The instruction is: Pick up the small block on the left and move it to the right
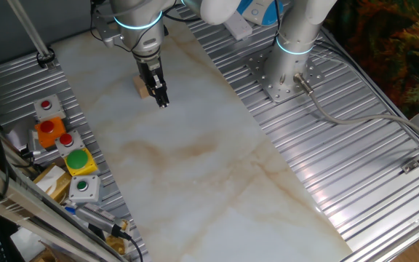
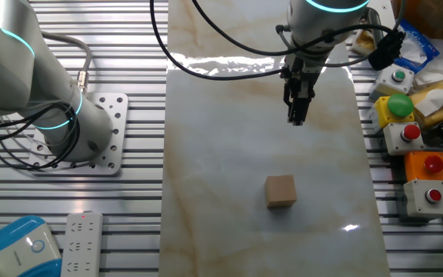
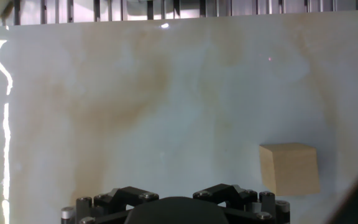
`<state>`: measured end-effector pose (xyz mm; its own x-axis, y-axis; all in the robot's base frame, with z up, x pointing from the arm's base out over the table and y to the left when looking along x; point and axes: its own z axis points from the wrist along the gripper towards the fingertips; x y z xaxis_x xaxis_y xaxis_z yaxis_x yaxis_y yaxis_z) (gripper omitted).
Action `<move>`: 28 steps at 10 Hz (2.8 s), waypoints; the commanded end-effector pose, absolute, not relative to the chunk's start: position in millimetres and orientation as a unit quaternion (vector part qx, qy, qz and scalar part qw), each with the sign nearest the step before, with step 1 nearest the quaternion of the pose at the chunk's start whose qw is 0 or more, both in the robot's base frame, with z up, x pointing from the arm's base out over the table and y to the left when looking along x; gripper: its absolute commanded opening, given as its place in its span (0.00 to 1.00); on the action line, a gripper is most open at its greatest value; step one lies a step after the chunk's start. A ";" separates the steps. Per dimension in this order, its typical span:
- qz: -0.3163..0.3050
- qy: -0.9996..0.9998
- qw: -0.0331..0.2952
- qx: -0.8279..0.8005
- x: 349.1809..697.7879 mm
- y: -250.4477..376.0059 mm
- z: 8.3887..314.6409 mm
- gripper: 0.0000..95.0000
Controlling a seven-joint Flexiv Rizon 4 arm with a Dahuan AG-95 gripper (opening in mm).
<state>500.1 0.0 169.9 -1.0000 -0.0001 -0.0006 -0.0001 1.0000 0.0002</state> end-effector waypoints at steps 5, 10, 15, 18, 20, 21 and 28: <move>-0.019 0.995 -0.018 0.097 499.5 -1.4 170.7 0.60; -0.018 0.997 -0.011 0.070 491.7 -31.9 171.3 0.80; -0.014 0.999 -0.009 0.050 496.5 -75.8 151.9 0.80; -0.010 0.999 -0.007 0.033 499.5 -89.7 140.3 0.80; -0.009 1.000 -0.004 0.021 499.1 -101.3 136.6 0.80; -0.010 1.000 -0.005 0.012 500.8 -106.6 138.0 0.80; -0.006 1.000 0.006 -0.025 498.5 -134.4 136.7 0.80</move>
